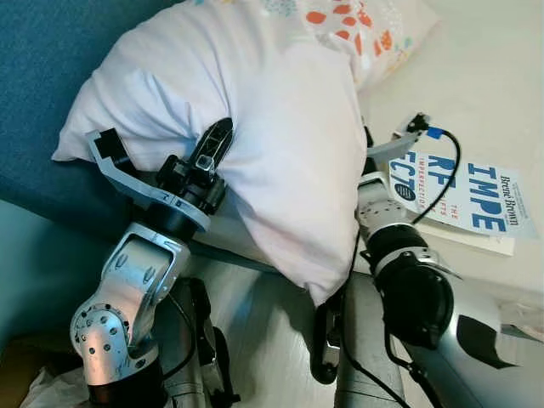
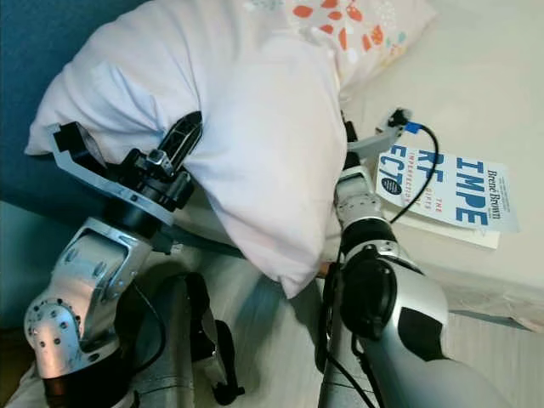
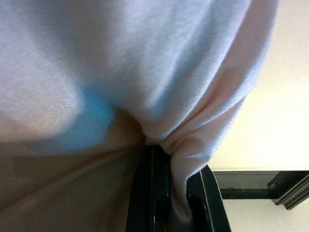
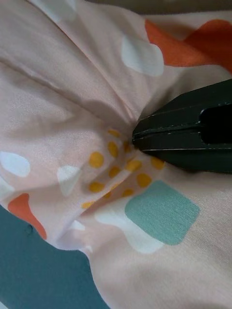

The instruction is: Clean up the room

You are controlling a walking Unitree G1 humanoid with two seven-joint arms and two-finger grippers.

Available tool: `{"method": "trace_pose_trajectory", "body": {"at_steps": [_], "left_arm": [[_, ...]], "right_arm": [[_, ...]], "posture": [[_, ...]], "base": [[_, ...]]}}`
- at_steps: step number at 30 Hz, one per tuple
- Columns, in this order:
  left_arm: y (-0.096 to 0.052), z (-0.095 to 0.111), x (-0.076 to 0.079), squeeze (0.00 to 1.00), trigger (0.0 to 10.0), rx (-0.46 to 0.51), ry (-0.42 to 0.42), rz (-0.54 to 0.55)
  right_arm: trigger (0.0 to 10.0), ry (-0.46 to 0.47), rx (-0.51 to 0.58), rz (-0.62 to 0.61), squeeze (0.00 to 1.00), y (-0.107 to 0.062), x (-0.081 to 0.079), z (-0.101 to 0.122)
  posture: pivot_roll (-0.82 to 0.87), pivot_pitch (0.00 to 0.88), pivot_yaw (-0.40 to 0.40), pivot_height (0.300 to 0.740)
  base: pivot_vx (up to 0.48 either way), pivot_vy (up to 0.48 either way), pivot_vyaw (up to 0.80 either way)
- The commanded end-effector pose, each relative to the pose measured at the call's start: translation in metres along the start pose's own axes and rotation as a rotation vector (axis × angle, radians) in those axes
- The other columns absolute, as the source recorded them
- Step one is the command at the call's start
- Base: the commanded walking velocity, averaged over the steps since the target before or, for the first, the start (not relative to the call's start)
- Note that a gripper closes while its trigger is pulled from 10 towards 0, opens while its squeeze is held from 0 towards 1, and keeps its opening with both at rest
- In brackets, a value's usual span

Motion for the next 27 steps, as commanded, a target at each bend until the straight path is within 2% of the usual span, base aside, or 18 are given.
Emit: {"method": "trace_pose_trajectory", "body": {"at_steps": [1, 8, 10, 11, 13, 14, 15, 16, 18, 20, 21, 23, 27], "left_arm": [[-0.105, -0.072, -0.067, 0.00, 0.0, -0.006, -0.387, 0.478], [-0.123, -0.067, -0.074, 0.00, 0.0, -0.014, -0.354, 0.549], [-0.128, -0.064, -0.074, 0.00, 0.0, -0.016, -0.340, 0.569], [-0.128, -0.064, -0.074, 0.00, 0.0, -0.016, -0.340, 0.569], [-0.129, -0.062, -0.074, 0.00, 0.0, -0.014, -0.331, 0.575], [-0.129, -0.062, -0.074, 0.00, 0.0, -0.014, -0.331, 0.575], [-0.130, -0.061, -0.074, 0.00, 0.0, -0.012, -0.328, 0.576], [-0.130, -0.060, -0.074, 0.00, 0.0, -0.009, -0.325, 0.578], [-0.130, -0.060, -0.074, 0.00, 0.0, -0.009, -0.325, 0.578], [-0.132, -0.058, -0.075, 0.00, 0.0, -0.003, -0.324, 0.583], [-0.132, -0.058, -0.075, 0.00, 0.0, -0.003, -0.324, 0.583], [-0.134, -0.059, -0.075, 0.00, 0.0, -0.002, -0.325, 0.588], [-0.134, -0.059, -0.075, 0.00, 0.0, -0.003, -0.328, 0.590]], "right_arm": [[0.0, 0.023, -0.123, 0.050, 0.00, 0.004, -0.006, -0.028], [0.0, -0.048, -0.215, 0.092, 0.00, 0.004, -0.010, -0.033], [0.0, -0.141, -0.289, 0.123, 0.00, 0.002, -0.010, -0.030], [0.0, -0.141, -0.289, 0.123, 0.00, 0.002, -0.010, -0.030], [0.0, -0.238, -0.350, 0.134, 0.00, -0.001, -0.008, -0.019], [0.0, -0.238, -0.350, 0.134, 0.00, -0.001, -0.008, -0.019], [0.0, -0.315, -0.369, 0.106, 0.00, -0.003, -0.005, -0.009], [0.0, -0.438, -0.384, 0.024, 0.00, -0.006, 0.001, 0.005], [0.0, -0.438, -0.384, 0.024, 0.00, -0.006, 0.001, 0.005], [0.0, -0.684, -0.369, -0.162, 0.00, -0.013, 0.013, 0.037], [0.0, -0.684, -0.369, -0.162, 0.00, -0.013, 0.013, 0.037], [0.0, -0.820, -0.259, -0.285, 0.00, -0.017, 0.014, 0.068], [0.0, -0.854, -0.176, -0.315, 0.00, -0.017, 0.011, 0.083]], "posture": [[0.07, 0.530, -0.019, 0.547], [0.07, 0.532, -0.022, 0.547], [0.08, 0.535, -0.021, 0.547], [0.08, 0.535, -0.021, 0.547], [0.08, 0.537, -0.021, 0.547], [0.08, 0.537, -0.021, 0.547], [0.08, 0.538, -0.022, 0.547], [0.08, 0.539, -0.024, 0.547], [0.08, 0.539, -0.024, 0.547], [0.07, 0.541, -0.028, 0.547], [0.07, 0.541, -0.028, 0.547], [0.07, 0.548, -0.032, 0.547], [0.08, 0.547, -0.033, 0.547]], "base": [[0.000, 0.000, 0.00], [0.000, 0.000, 0.00], [0.000, 0.000, 0.00], [0.000, 0.000, 0.00], [0.000, 0.000, 0.00], [0.000, 0.000, 0.00], [0.000, 0.000, 0.00], [0.000, 0.000, 0.00], [0.000, 0.000, 0.00], [0.000, 0.000, 0.00], [0.000, 0.000, 0.00], [0.000, 0.000, 0.00], [0.000, 0.000, 0.00]]}}
Point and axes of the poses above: a point about 5 cm out from each wrist's last joint towards the gripper, its own y axis pointing out of the wrist towards the gripper, its own z axis along the axis of the wrist's last joint, x = y × z, the point moved 1 cm from there along y, pointing out of the wrist towards the gripper, and after that the axes turned 10 degrees about y, right-handed, at the moved point
